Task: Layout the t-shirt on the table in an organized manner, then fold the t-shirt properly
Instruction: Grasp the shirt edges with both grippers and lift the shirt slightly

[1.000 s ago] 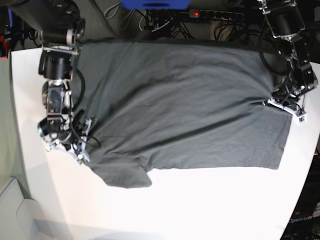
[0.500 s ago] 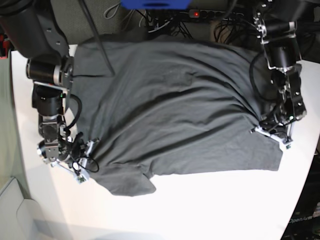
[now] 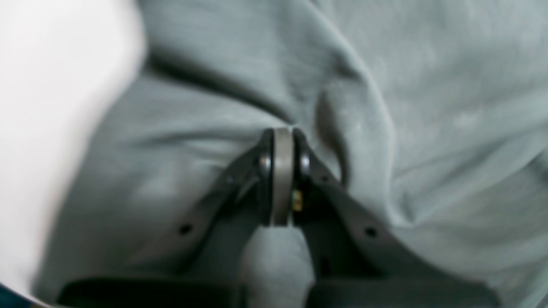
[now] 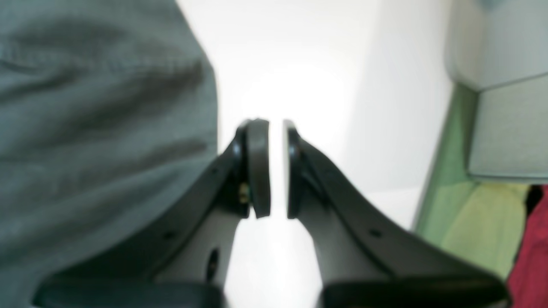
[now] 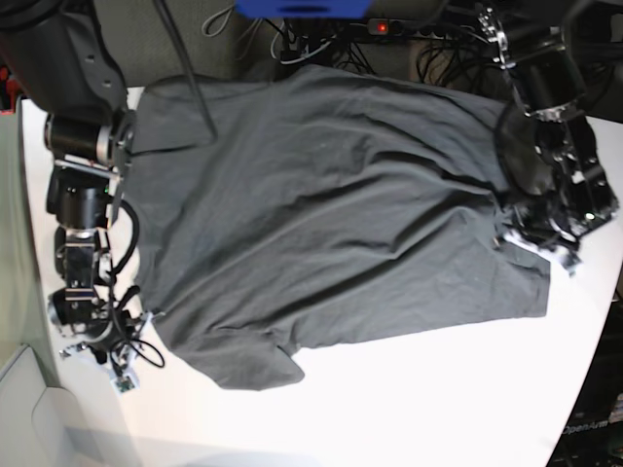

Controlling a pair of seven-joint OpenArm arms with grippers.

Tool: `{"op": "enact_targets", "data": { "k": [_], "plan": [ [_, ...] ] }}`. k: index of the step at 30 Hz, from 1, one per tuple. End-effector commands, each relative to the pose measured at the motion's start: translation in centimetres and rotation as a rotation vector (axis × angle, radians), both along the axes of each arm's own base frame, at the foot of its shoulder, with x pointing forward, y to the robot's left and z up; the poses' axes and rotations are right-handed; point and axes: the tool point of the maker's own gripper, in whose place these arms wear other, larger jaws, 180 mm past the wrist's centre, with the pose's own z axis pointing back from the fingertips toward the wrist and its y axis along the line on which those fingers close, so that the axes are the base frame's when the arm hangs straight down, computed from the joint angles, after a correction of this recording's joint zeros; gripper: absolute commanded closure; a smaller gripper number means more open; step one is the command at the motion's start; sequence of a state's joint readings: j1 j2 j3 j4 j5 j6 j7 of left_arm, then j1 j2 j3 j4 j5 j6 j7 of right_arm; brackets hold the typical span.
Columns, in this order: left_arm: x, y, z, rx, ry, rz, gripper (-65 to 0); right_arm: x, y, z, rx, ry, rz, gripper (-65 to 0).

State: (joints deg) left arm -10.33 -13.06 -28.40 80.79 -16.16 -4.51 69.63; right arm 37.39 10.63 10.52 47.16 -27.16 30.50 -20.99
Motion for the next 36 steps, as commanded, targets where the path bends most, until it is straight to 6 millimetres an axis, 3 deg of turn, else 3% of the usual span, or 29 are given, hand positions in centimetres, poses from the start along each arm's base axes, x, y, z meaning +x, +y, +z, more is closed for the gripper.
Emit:
{"op": "enact_targets", "data": {
  "k": [1, 7, 12, 17, 25, 29, 36],
  "plan": [
    [2.1, 0.4, 2.8, 0.006, -0.099, -0.002, 0.0, 2.1, 1.5, 3.6, 0.021, -0.103, 0.025, -6.9],
    [3.9, 1.8, 3.6, 0.029, -0.172, 0.036, 0.0, 1.7, 7.2, 2.4, 0.094, -0.075, 0.132, -6.9],
    [6.3, 2.1, 0.5, 0.011, -0.170, 0.059, 0.0, 1.5, 12.0, 1.2, 0.168, -0.045, 0.183, -6.9],
    [7.6, 2.5, -1.1, 0.014, -0.164, 0.067, 0.0, 1.0, 14.0, -0.9, 0.213, 0.024, 0.201, -6.9],
    [11.5, 0.7, 1.6, 0.046, -0.256, 0.007, 0.0, -0.2, 14.8, -3.6, 0.240, 0.102, 0.208, -6.9],
    [12.7, -0.1, 0.3, 0.039, -0.228, -0.008, 0.0, -0.9, 14.4, -4.9, 0.243, 0.142, 0.202, -6.9],
    [13.4, 0.1, -1.8, 0.016, -0.204, 0.036, 0.0, -1.2, 14.2, -5.3, 0.242, 0.150, 0.199, -6.9]
  ]
}}
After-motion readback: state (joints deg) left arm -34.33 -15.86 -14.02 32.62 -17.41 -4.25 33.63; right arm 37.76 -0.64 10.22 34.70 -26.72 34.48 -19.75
